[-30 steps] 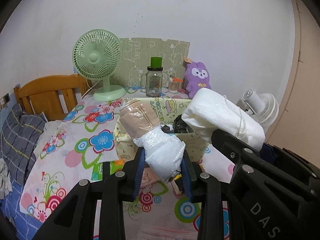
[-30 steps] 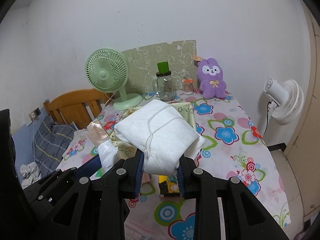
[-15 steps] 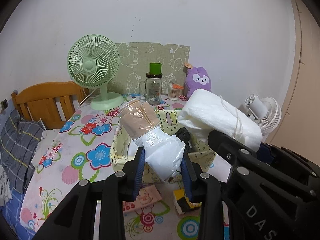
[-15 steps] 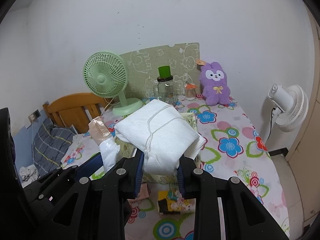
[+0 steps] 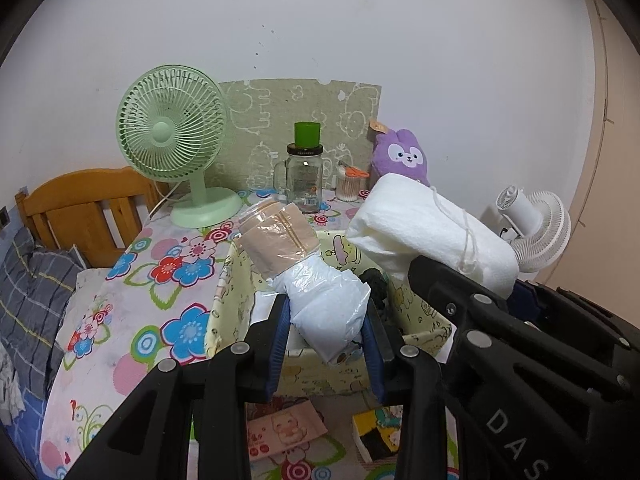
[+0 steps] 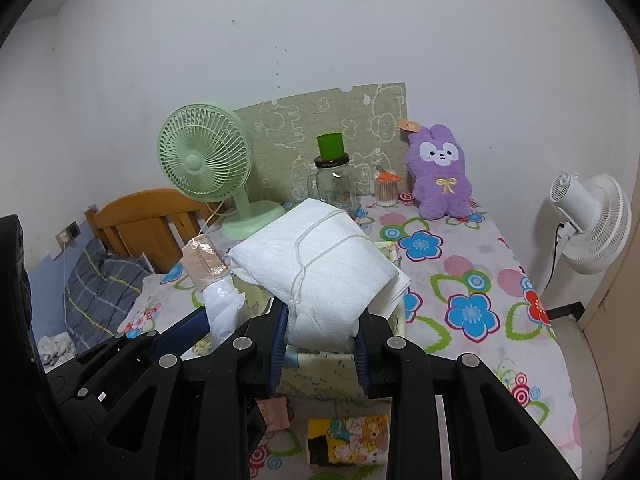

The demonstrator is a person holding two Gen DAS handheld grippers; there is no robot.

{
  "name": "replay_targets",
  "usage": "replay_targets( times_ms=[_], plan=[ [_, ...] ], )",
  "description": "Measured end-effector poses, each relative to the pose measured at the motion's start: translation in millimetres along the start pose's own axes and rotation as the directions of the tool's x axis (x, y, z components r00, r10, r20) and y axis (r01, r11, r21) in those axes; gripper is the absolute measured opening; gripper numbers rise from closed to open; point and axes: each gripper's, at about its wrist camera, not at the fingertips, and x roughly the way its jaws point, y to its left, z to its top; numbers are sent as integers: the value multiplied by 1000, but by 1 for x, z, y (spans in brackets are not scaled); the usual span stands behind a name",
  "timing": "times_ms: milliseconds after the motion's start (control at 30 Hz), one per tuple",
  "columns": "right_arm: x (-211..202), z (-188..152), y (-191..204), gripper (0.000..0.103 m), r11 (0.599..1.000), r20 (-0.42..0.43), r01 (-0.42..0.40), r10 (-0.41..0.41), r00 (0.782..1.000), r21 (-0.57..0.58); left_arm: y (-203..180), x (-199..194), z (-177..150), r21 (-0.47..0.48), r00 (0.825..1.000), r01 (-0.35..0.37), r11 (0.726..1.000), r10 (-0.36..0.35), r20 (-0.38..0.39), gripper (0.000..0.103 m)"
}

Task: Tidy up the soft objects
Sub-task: 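Carry the glove in the left tool and cloth in the right tool over the box, then open both tools to drop the glove and cloth into the fabric box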

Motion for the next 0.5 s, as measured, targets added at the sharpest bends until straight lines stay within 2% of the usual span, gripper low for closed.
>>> replay_targets(
  times_ms=[367, 500],
  plan=[
    [36, 9, -8, 32, 1000, -20, -18, 18, 1000, -9, 3, 27, 8, 27, 1000, 23, 999, -23, -5, 34],
    [44, 11, -10, 32, 1000, -23, -27, 26, 999, -12, 3, 37, 11, 36, 998, 55, 998, -54, -16, 34]
  ],
)
